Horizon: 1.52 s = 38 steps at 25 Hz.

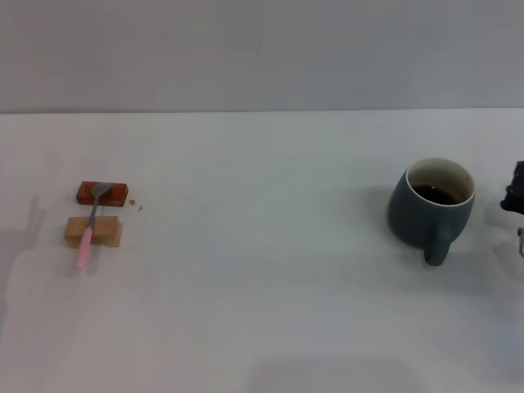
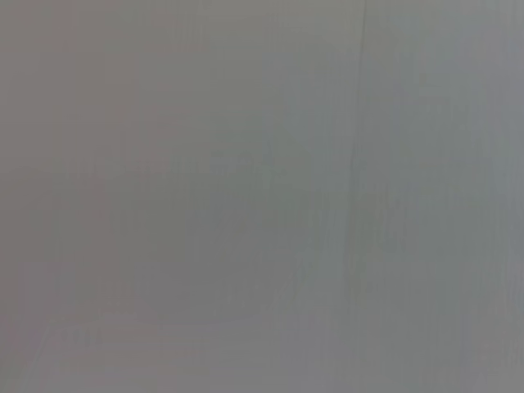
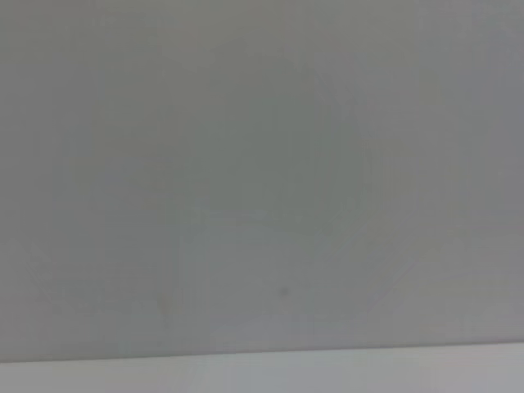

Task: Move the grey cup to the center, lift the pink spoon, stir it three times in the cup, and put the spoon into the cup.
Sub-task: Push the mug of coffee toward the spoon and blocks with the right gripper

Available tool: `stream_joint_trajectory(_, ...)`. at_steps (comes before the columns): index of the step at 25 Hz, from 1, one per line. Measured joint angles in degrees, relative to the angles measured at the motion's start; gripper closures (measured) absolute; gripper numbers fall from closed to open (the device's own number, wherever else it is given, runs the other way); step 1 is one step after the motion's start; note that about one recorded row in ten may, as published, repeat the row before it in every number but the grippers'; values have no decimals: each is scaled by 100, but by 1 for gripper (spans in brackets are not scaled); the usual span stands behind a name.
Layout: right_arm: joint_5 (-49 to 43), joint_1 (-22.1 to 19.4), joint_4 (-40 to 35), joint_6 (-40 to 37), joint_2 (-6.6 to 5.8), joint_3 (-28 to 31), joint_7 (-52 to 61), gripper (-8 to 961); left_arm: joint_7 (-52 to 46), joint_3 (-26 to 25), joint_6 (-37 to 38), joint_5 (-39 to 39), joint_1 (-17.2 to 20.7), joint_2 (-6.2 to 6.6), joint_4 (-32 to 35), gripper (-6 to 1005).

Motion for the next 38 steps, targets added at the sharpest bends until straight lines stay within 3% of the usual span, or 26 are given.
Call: stream_joint_trajectory(38,0,97,847,85,24,-1538,55,954,-177,10,26,-4,-8,-1,-16,191)
